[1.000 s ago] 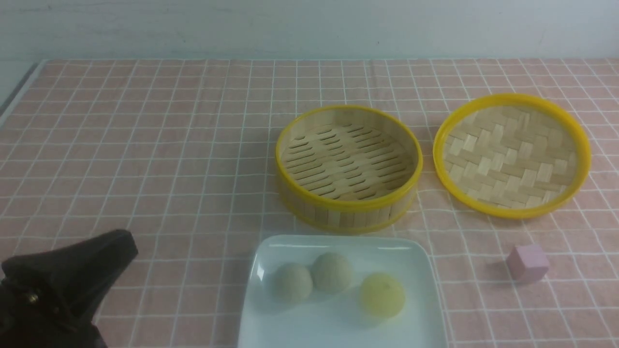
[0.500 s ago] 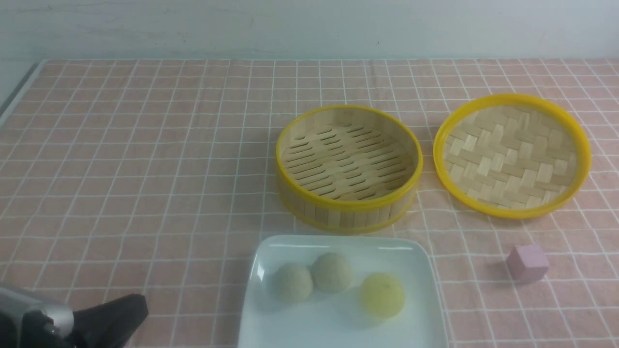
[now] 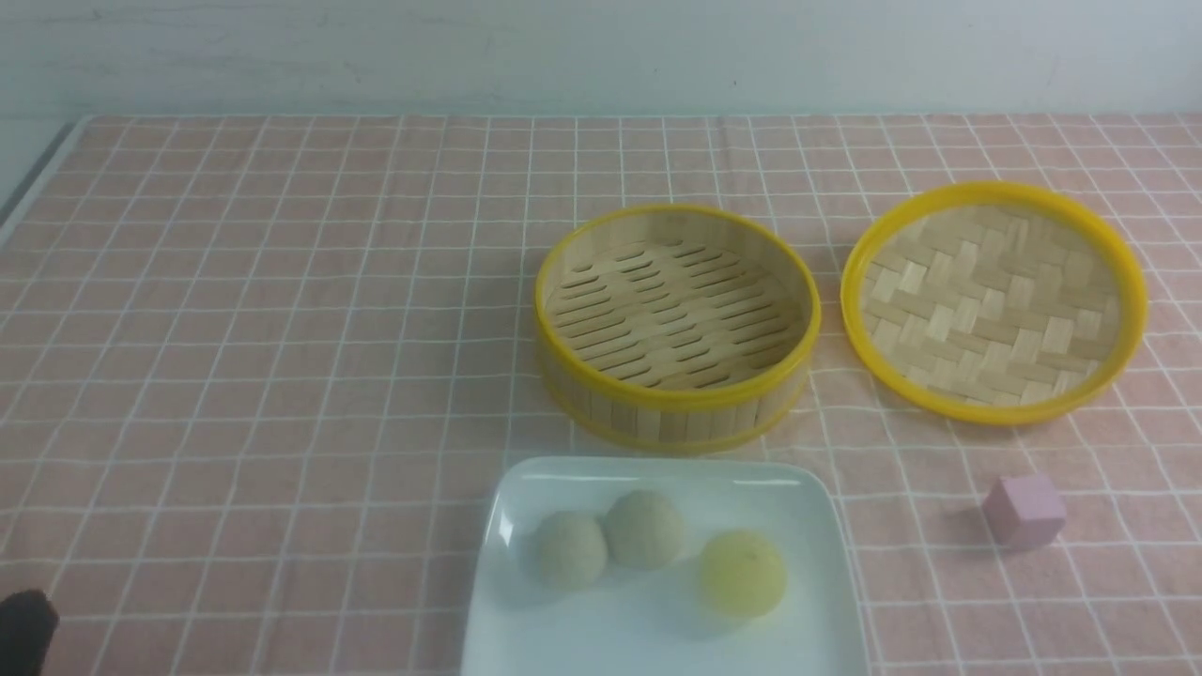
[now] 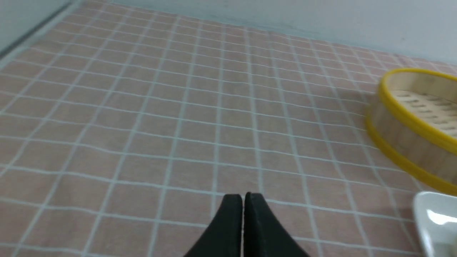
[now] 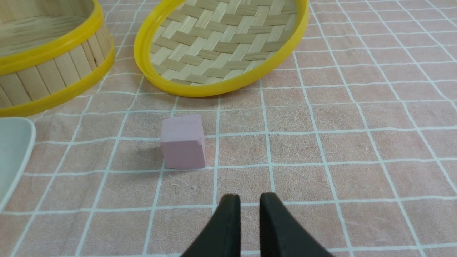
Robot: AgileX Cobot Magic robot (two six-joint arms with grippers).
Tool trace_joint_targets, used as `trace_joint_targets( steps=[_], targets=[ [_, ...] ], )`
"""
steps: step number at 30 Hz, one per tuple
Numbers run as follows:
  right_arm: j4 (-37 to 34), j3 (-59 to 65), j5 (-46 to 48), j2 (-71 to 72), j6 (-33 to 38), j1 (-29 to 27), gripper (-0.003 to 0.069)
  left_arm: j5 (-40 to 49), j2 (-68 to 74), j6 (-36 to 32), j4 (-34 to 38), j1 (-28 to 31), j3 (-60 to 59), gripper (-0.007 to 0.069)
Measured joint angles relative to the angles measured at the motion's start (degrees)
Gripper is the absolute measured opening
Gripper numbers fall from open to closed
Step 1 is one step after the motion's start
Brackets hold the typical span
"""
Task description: Put the steamed buns into the plate on the pink tablecloth.
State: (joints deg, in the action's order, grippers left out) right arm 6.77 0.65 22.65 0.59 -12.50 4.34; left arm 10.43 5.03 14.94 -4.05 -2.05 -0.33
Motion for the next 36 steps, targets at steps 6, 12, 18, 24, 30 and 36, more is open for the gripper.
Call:
trace_joint_targets(
  steps=[6,12,18,24,30,36],
  targets=[
    [-0.05,0.00,0.00,0.00,0.00,0.00,0.0114,7.80,-5.29,0.00,-1.11,1.97,-1.29,0.0040],
    [-0.05,0.00,0.00,0.00,0.00,0.00,0.0120,10.39,-5.64,-0.08,-1.26,-0.36,-1.18,0.0043],
    [-0.05,0.00,0.00,0.00,0.00,0.00,0.0130,10.41,-5.64,-0.19,-1.31,-0.48,-1.18,0.0044],
    [-0.05,0.00,0.00,0.00,0.00,0.00,0.0133,10.52,-5.64,-0.19,-1.31,-0.48,-1.18,0.0052],
    [-0.05,0.00,0.00,0.00,0.00,0.00,0.0141,10.52,-5.64,-0.19,-1.31,-0.48,-1.18,0.0060],
    [-0.05,0.00,0.00,0.00,0.00,0.00,0.0150,10.58,-5.64,-0.19,-1.31,-0.48,-1.18,0.0066]
  ],
)
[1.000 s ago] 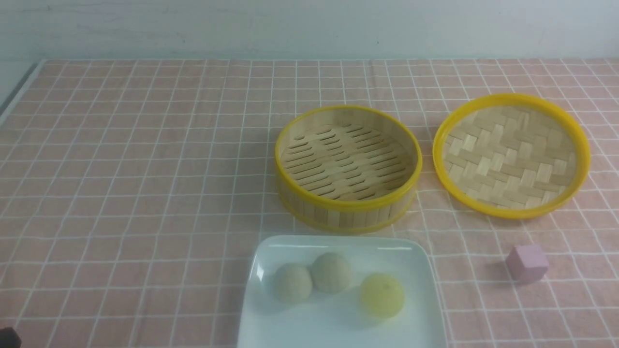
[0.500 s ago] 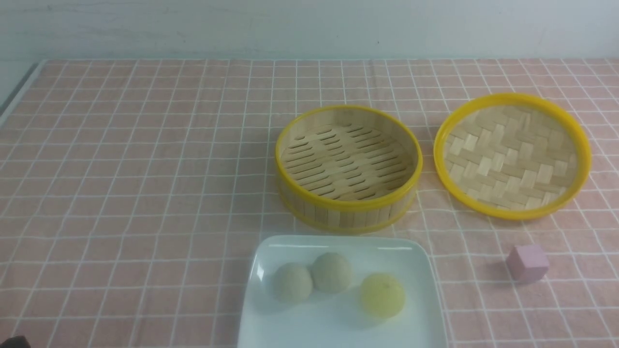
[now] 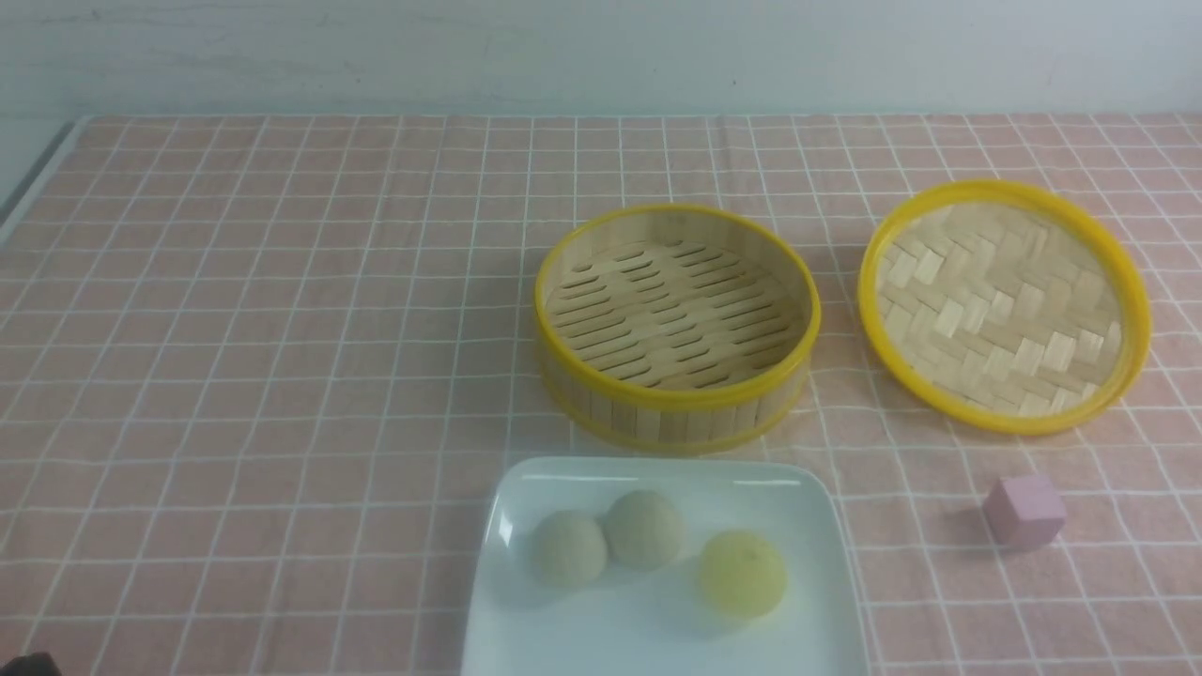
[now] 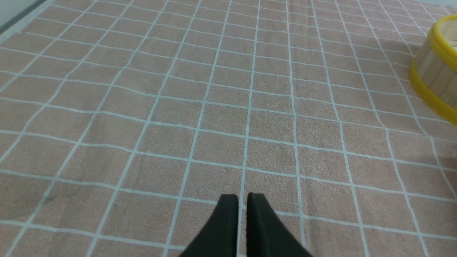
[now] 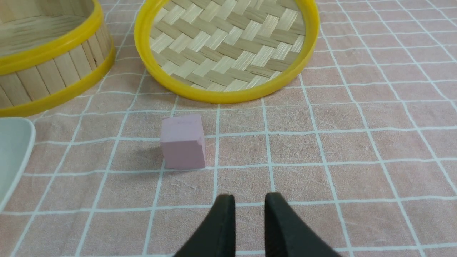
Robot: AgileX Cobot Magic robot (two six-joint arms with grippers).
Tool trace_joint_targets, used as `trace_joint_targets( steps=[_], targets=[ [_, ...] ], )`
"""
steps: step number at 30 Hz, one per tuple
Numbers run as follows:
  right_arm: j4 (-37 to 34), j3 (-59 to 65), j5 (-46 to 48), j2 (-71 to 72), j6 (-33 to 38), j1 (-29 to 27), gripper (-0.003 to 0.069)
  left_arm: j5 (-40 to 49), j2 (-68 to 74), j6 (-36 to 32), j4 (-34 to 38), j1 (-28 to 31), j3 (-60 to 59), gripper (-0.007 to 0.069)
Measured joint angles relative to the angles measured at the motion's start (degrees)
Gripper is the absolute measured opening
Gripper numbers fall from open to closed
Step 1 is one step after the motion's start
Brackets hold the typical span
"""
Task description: Put the steamed buns into the plate on the pink tablecloth.
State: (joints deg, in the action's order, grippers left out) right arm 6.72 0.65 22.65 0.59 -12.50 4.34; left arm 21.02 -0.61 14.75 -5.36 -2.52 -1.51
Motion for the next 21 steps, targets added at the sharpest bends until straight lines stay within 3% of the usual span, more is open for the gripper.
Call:
trace_joint_targets(
  steps=[21],
  targets=[
    [0.00,0.00,0.00,0.00,0.00,0.00,0.0169,0.00,0.00,0.00,0.00,0.00,0.02,0.0089]
  ],
)
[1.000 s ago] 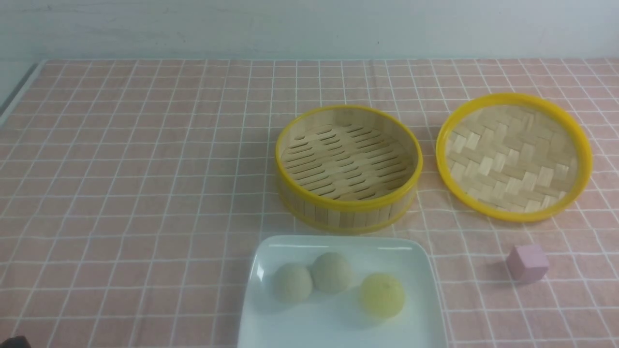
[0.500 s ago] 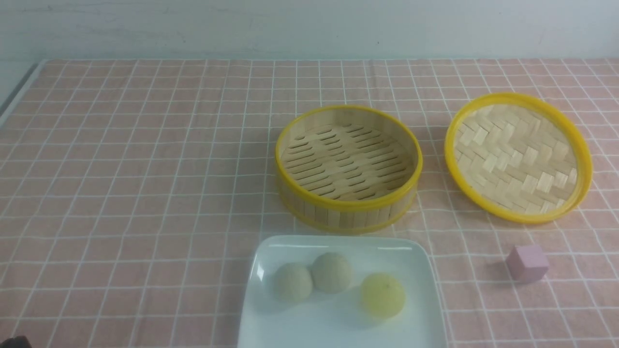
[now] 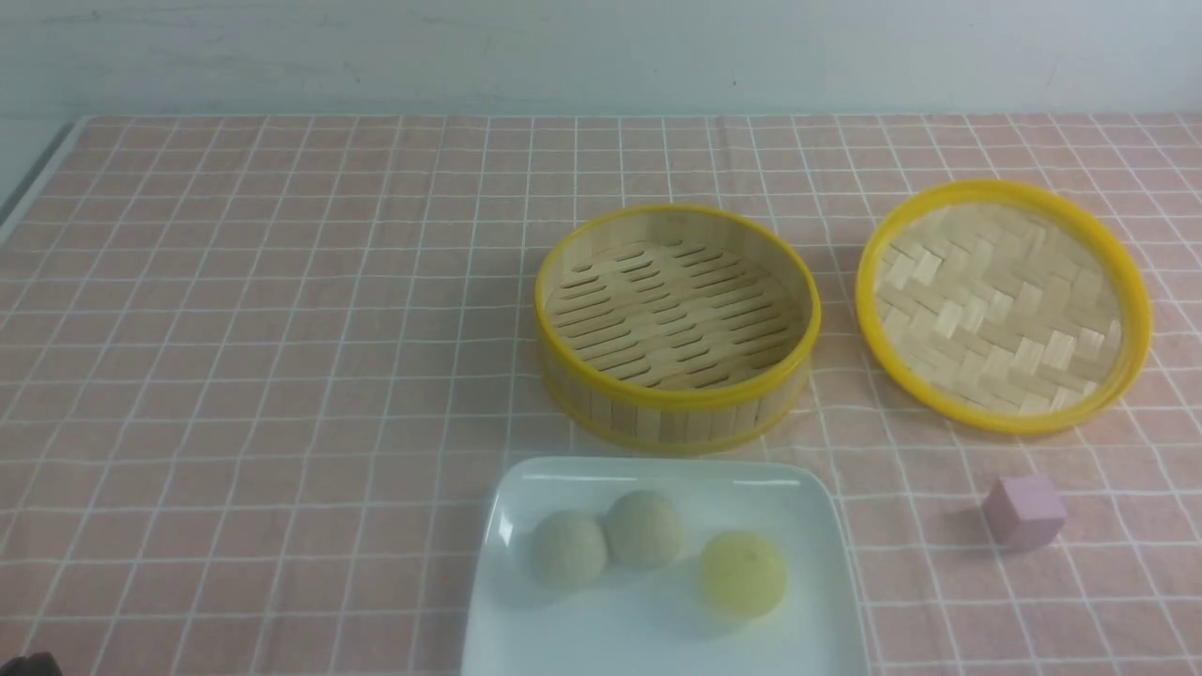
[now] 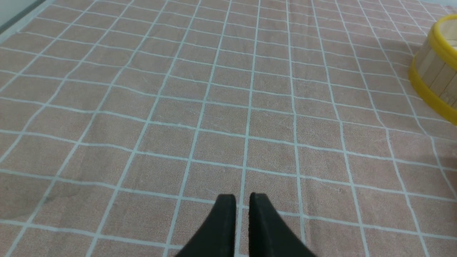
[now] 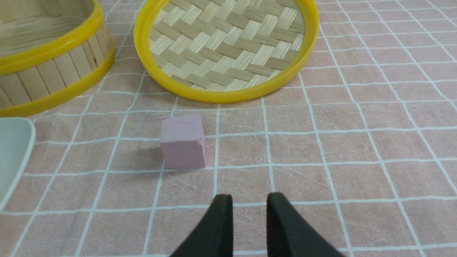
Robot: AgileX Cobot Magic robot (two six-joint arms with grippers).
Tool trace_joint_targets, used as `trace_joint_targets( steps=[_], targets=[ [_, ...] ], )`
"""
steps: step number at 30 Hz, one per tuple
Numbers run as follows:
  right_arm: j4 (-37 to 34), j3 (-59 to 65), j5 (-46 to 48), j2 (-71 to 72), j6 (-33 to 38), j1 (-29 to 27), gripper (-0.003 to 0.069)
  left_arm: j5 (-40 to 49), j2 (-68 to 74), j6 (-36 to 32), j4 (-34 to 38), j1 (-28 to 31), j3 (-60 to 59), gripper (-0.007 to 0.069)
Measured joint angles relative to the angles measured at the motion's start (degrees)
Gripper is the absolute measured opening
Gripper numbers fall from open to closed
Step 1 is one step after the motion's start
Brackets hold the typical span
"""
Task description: Put the steamed buns into the plate on the pink tablecloth.
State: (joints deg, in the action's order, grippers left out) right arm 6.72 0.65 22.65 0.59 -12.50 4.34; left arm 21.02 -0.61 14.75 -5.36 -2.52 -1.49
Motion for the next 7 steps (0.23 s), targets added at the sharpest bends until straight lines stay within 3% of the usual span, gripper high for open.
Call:
trace_joint_targets(
  steps=[7],
  targets=[
    [0.00,0.00,0.00,0.00,0.00,0.00,0.0178,0.00,0.00,0.00,0.00,0.00,0.00,0.0097]
  ],
)
